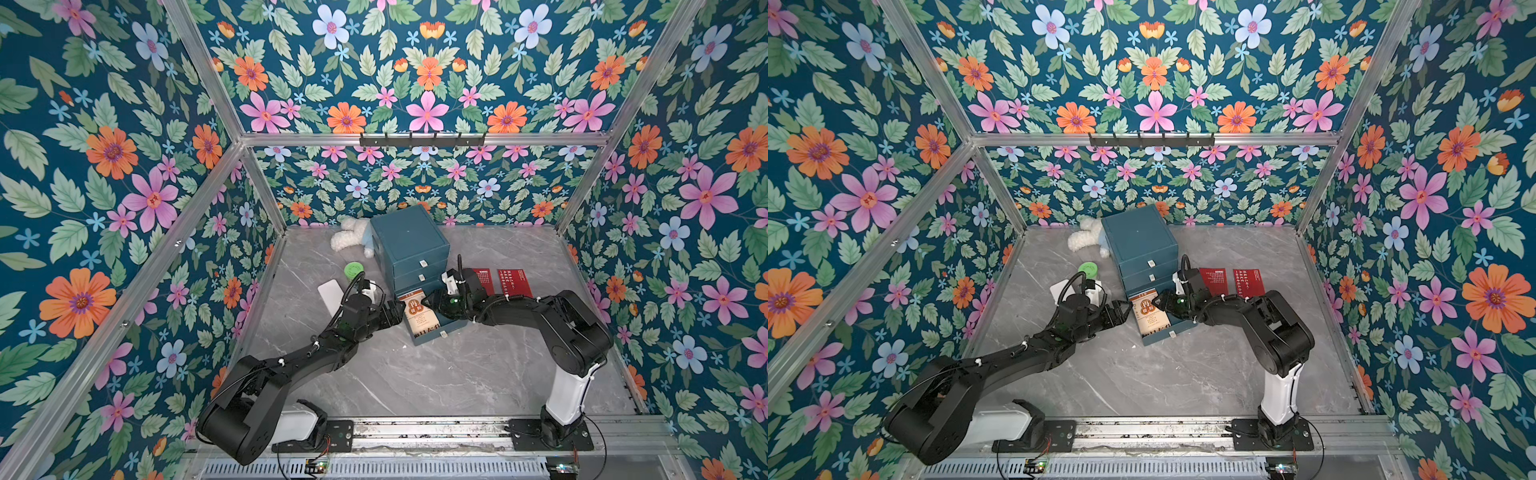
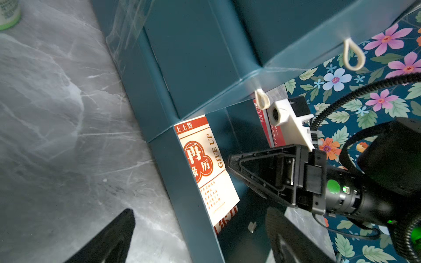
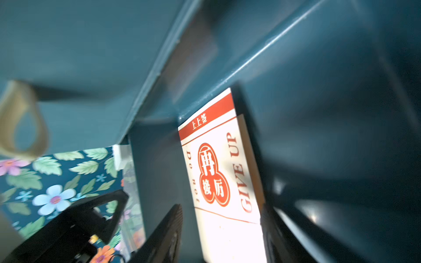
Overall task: Take the postcards out of the drawer
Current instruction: Pick up the postcard from the drawer.
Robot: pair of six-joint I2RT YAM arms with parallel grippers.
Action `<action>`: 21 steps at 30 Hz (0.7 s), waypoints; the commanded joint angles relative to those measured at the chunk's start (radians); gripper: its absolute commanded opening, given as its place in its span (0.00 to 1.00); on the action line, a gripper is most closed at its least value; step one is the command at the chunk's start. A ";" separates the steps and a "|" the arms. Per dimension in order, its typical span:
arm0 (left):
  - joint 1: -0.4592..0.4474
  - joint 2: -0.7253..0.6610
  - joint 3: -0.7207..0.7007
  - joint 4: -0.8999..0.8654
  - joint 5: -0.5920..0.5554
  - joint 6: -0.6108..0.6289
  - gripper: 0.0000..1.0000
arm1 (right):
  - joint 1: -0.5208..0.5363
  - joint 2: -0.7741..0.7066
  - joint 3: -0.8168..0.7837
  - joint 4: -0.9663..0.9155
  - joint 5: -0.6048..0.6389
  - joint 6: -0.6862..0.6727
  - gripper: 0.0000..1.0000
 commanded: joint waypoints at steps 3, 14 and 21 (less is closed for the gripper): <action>0.001 -0.003 0.007 0.012 -0.006 -0.006 0.93 | -0.006 -0.007 -0.021 0.116 -0.059 0.069 0.54; 0.002 0.009 0.016 0.015 -0.006 -0.005 0.93 | -0.006 -0.020 -0.040 0.165 -0.132 0.107 0.44; 0.001 0.014 0.017 0.016 -0.003 -0.009 0.93 | -0.006 0.024 -0.015 0.155 -0.144 0.125 0.31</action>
